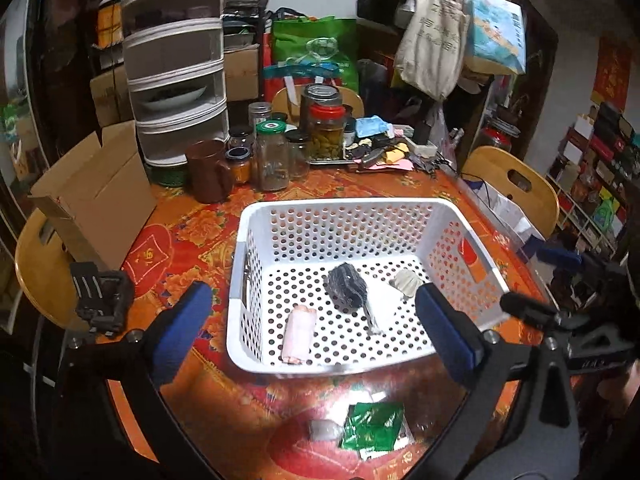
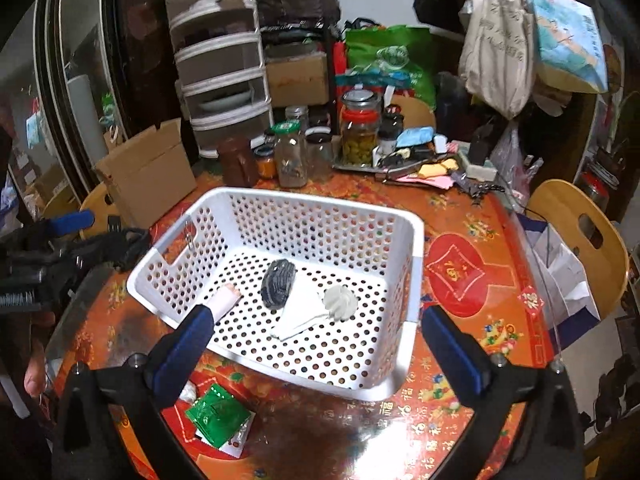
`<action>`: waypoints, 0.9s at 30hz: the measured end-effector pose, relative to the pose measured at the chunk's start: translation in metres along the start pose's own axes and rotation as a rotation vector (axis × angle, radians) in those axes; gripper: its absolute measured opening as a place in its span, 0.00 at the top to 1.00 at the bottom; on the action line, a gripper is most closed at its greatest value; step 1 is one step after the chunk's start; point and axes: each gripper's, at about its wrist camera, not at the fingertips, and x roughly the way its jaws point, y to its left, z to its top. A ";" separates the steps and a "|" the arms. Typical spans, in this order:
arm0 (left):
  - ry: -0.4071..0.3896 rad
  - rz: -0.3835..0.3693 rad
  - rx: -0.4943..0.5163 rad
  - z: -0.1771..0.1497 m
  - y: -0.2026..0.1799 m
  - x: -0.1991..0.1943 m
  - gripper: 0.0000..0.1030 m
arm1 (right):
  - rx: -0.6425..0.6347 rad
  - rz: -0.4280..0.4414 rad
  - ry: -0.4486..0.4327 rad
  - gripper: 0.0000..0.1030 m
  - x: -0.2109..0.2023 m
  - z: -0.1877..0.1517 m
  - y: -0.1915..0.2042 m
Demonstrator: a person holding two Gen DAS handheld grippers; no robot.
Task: Organize soft objects
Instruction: 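Withdraw both tools from the basket back toward the table items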
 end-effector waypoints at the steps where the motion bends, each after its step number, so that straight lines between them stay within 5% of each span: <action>1: -0.009 0.001 0.008 -0.003 -0.003 -0.007 0.02 | 0.002 0.002 -0.004 0.00 -0.004 -0.001 0.000; 16: -0.149 0.020 0.036 -0.093 -0.016 -0.125 0.01 | -0.008 0.013 -0.148 0.00 -0.099 -0.074 0.017; 27: -0.137 -0.001 -0.050 -0.169 -0.010 -0.140 0.01 | 0.089 0.056 -0.122 0.00 -0.107 -0.153 0.020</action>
